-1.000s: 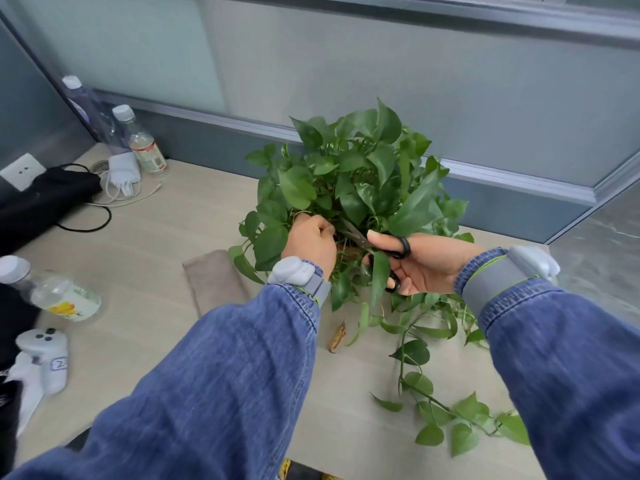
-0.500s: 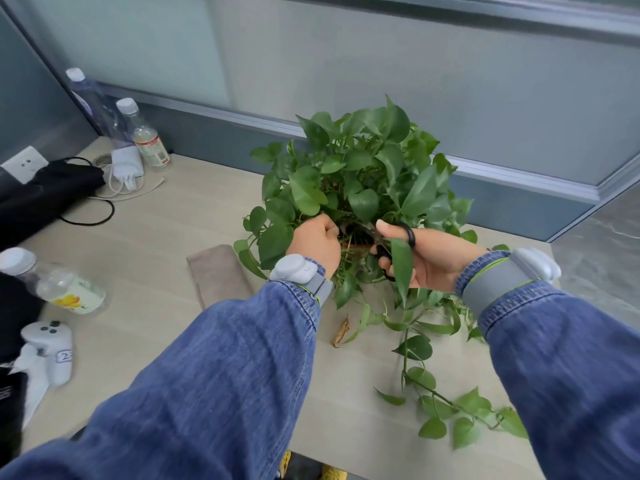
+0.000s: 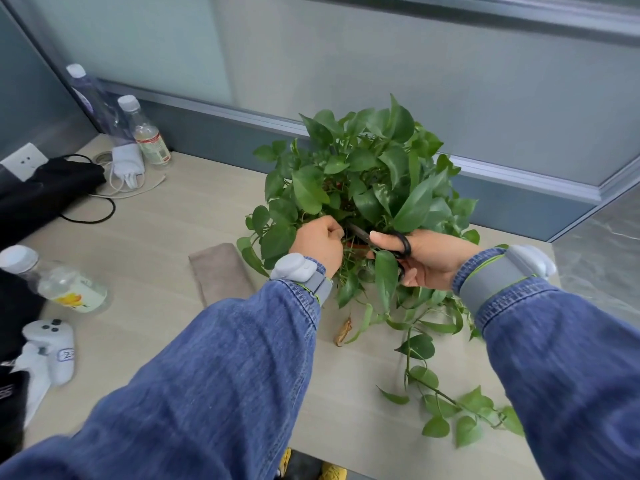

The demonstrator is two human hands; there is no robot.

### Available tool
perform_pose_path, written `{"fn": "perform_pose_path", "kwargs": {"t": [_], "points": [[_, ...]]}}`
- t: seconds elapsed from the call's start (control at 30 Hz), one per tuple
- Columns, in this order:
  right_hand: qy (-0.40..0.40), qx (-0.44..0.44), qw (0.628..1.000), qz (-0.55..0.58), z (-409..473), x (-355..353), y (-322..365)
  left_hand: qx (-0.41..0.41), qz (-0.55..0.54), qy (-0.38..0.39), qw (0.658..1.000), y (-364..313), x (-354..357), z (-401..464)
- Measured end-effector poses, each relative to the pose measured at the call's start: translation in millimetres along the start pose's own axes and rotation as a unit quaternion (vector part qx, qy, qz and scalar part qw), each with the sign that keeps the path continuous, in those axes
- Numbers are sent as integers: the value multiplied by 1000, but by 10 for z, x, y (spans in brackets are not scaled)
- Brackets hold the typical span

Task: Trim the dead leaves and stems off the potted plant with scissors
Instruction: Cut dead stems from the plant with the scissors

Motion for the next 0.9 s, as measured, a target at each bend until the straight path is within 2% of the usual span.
{"fn": "perform_pose_path", "kwargs": {"t": [0.13, 0.33, 0.43, 0.6, 0.77, 0.9], "points": [[5, 7, 1000, 15, -34, -30, 11, -8, -16, 4, 1000, 37, -20, 17], [60, 71, 994, 50, -170, -101, -4, -16, -20, -43, 999, 4, -73, 62], [73, 72, 993, 62, -220, -152, -3, -16, -12, -46, 999, -64, -49, 89], [84, 72, 991, 75, -257, -187, -6, 27, 106, -31, 994, -173, 30, 148], [85, 77, 992, 53, -257, -176, -16, 50, 221, -37, 973, -251, 137, 220], [97, 72, 992, 43, -325, -193, -24, 49, 224, -44, 972, -282, 133, 305]]}}
Point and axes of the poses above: each hand's wrist, its own z-axis towards the middle knuckle, its own x-axis out of the palm, y = z × x, the point moved 6 cm from there along z, towards the middle knuckle, and after that the axes turned 3 degrees about x, right-handed, at the moved point
